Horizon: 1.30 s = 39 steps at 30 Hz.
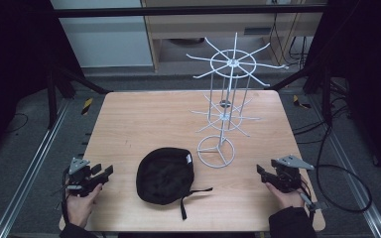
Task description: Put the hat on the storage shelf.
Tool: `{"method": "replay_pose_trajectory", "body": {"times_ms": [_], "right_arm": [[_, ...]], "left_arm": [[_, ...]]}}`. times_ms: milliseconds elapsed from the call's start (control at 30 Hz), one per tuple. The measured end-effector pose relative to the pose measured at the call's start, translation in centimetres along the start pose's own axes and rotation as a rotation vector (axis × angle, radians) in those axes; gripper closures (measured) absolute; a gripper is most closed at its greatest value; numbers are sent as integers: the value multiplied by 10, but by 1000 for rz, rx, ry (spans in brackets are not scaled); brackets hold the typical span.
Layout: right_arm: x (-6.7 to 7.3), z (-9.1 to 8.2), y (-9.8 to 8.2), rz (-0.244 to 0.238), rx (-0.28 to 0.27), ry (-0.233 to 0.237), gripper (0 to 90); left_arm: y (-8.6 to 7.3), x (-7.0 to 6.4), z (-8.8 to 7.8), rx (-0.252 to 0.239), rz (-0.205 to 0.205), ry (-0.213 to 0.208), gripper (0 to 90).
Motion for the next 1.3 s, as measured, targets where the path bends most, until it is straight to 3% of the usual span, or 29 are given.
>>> {"method": "replay_pose_trajectory", "body": {"times_ms": [67,100,400,567,733,1133,1300], "right_arm": [[15,-3,2,-20,-10,36,418],[15,-3,2,-20,-10,36,418],[60,-7,14,-55,-48,129,486],[85,-5,21,-66,-62,201,510],[101,-3,25,-81,-70,237,513],[161,14,25,-185,-15,319,546],[178,27,31,-174,0,325,546]], "left_arm": [[1,-6,-2,-7,11,-16,514],[1,-9,-3,-8,15,-20,514],[4,-32,-10,-17,39,-92,550],[5,-44,-11,-15,56,-107,557],[6,-51,-10,-11,60,-117,557],[5,-74,-10,2,90,-156,555],[3,-80,-7,22,111,-161,543]]}}
Point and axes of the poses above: each handheld gripper's, and its own axes: z roughly forward along the jaws, y roughly out of its top, x roughly to its left, the point moved 9 cm from there along z, roughly forward along the jaws, and after that the axes turned 5 degrees about z, right-handed, at the moved point
